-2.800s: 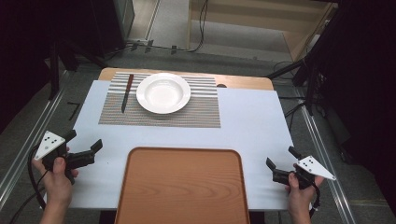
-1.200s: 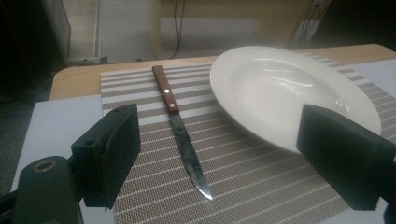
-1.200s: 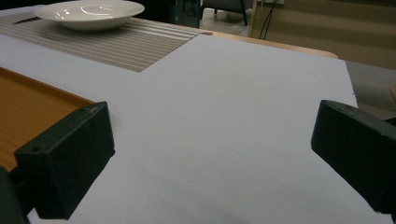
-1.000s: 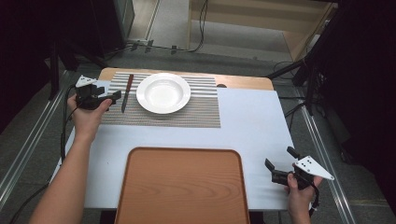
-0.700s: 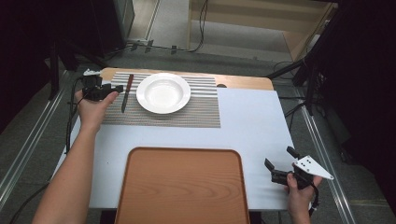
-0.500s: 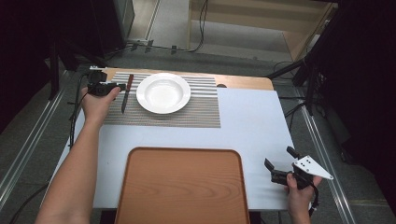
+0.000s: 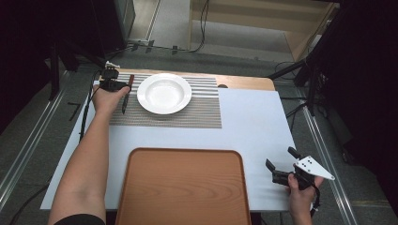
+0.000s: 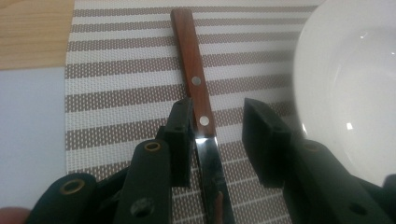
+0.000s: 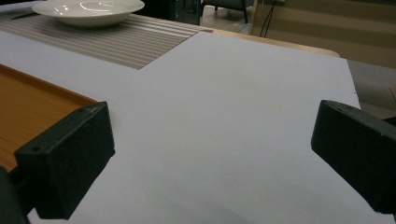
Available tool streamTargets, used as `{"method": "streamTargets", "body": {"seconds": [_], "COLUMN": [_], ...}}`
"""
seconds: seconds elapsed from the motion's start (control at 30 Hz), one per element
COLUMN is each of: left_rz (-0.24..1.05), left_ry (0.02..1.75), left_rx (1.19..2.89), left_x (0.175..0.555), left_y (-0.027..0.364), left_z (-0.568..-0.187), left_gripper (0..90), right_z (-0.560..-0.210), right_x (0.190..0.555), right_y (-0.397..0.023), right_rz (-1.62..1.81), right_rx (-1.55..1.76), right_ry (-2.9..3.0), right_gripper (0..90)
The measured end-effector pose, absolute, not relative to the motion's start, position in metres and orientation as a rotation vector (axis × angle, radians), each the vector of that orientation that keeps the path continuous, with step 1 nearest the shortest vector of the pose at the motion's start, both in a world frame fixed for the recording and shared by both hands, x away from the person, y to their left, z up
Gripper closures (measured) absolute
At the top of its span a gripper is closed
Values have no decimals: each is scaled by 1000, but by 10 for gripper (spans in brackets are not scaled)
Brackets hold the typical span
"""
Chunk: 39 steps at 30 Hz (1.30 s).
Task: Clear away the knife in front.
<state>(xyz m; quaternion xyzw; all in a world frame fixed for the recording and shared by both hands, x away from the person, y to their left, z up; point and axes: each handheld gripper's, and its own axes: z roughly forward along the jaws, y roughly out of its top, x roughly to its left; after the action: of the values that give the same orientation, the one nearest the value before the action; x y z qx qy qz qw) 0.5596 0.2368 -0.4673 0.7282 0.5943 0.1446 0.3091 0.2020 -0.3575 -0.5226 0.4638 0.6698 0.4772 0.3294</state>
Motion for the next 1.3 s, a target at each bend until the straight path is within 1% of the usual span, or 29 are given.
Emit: {"method": "streamTargets", "body": {"seconds": [0.13,0.33,0.43,0.73,0.83,1.0,1.07,1.3], "left_rz": [408,395,421,436,468,503,477,469], "left_ry": [1595,1632,1649,1668,1685,1643,1636,1604], "left_rx": [1932,1938,1949,1978,1995,2042,2041,2043], "left_x": [564,567,568,573,574,573,572,565], "left_y": [233,233,231,223,219,217,218,222], "left_z": [-468,-476,-477,-479,-479,-480,-479,-473], "left_gripper": [649,675,693,706,747,762,764,765], "right_z": [-523,-523,-523,-523,-523,-523,-523,-523], "right_x": [202,202,202,202,202,202,202,202], "right_y": [-357,-357,-357,-357,-357,-357,-357,-358], "right_rz": [1246,1249,1249,1247,1245,1245,1244,1251], "right_rx": [1212,1210,1209,1212,1211,1215,1215,1213], "right_ry": [1753,1754,1754,1754,1755,1755,1754,1750], "right_gripper": [0,0,0,0,0,0,0,0]}}
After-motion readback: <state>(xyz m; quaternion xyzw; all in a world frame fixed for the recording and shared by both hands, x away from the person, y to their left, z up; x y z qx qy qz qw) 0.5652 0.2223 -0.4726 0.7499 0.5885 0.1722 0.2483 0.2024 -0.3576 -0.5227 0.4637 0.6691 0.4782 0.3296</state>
